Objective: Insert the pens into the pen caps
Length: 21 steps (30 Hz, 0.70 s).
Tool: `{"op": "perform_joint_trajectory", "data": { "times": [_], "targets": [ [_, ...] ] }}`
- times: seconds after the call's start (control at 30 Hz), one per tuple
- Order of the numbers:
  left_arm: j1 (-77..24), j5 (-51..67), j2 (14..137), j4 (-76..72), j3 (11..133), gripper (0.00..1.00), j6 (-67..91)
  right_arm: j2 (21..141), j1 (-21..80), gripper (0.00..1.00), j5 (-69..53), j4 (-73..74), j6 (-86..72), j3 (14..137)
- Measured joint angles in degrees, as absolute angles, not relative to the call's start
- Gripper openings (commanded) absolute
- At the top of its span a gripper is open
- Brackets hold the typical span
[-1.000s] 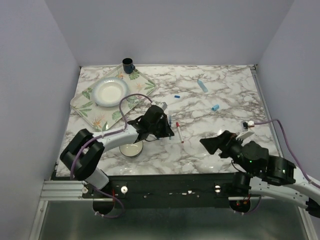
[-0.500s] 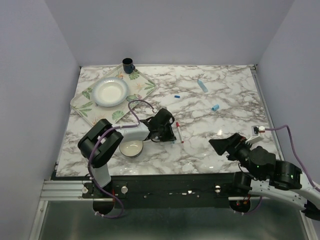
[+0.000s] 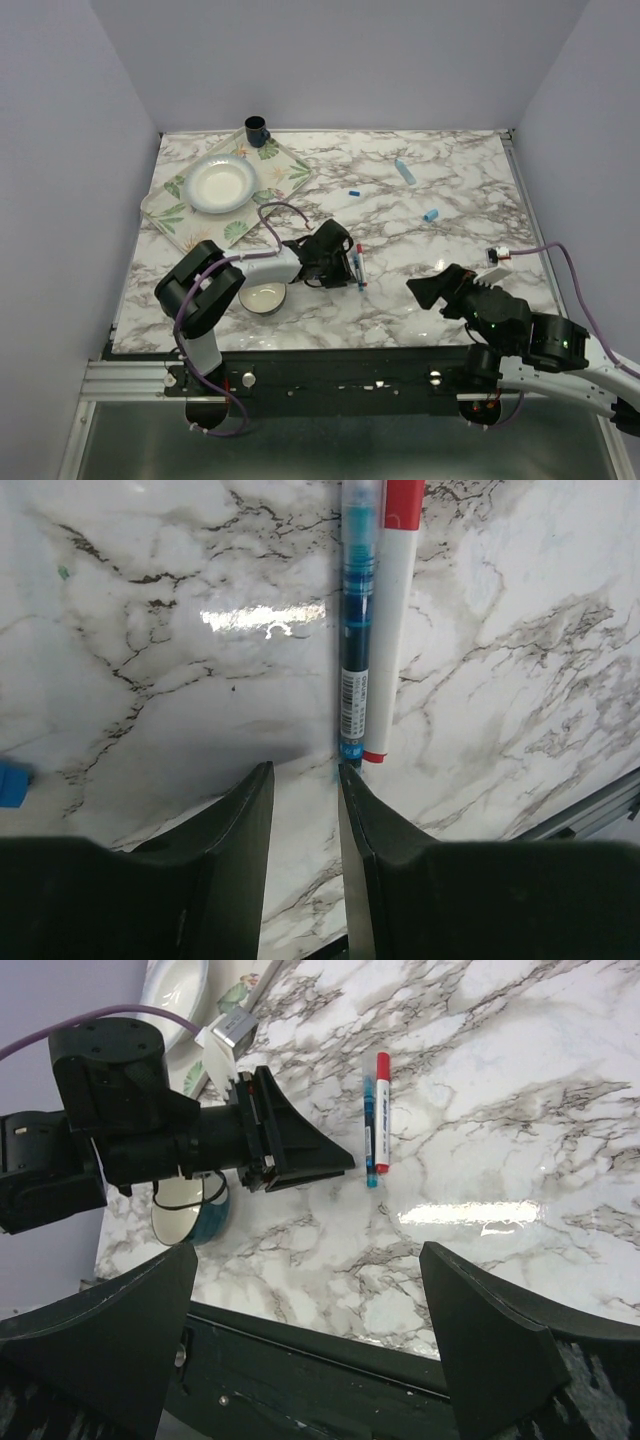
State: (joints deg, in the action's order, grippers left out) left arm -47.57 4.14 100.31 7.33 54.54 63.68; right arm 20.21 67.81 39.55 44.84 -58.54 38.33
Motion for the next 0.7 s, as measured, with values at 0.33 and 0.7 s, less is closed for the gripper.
{"op": "perform_joint_trajectory", "data": {
  "times": [0.33,0.7],
  "targets": [
    [-48.73,-4.67,92.77,20.05,57.1,0.47,63.99,18.41,67.81,1.0,39.18,44.27,-58.48,38.2],
    [-39.62,-15.62,89.08,31.22,62.74,0.52,72.51,3.92,67.81,0.9,38.79,43.86,-60.45,33.12]
  ]
}}
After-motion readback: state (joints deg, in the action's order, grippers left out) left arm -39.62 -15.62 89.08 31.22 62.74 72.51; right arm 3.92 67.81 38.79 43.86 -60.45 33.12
